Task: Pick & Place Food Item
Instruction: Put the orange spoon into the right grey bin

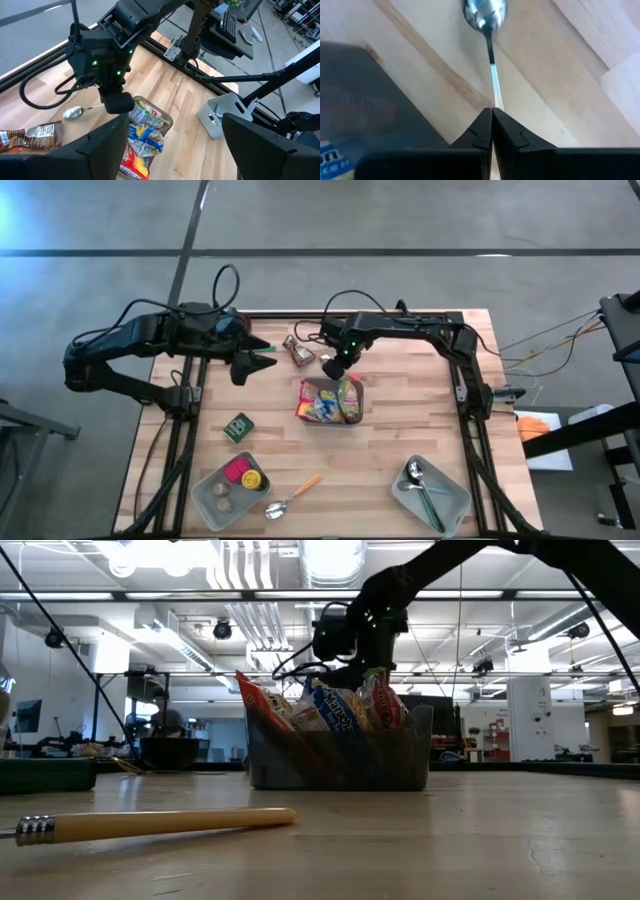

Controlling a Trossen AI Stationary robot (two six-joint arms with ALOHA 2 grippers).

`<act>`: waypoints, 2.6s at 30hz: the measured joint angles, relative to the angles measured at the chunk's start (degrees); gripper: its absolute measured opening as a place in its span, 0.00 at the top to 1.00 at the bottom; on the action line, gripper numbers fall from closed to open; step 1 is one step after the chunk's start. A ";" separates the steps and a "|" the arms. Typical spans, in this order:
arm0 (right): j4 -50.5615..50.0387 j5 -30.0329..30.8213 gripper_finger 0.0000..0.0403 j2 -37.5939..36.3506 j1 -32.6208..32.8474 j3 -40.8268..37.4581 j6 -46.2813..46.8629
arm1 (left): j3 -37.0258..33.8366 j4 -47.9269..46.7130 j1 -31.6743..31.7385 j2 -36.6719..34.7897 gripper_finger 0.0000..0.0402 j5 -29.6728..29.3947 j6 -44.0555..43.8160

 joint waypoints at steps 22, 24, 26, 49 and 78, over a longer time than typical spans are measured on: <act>7.05 -2.96 0.90 1.22 0.01 1.98 -1.35 | 0.02 -0.11 0.00 -0.04 0.19 0.05 0.03; 8.06 -2.98 0.83 1.88 0.01 1.98 -0.81 | 0.00 -0.15 0.02 -0.04 0.19 0.24 0.02; 8.00 -2.98 0.74 2.27 0.01 1.90 0.31 | 0.00 -0.17 0.02 -0.04 0.19 0.32 0.02; 2.44 0.51 0.54 9.91 -0.25 7.52 7.37 | 0.00 -0.48 -0.02 -0.04 0.19 0.70 -2.60; -20.43 5.88 0.98 12.60 2.45 29.29 -1.27 | 0.00 -1.48 -0.02 -0.04 0.19 1.13 -2.49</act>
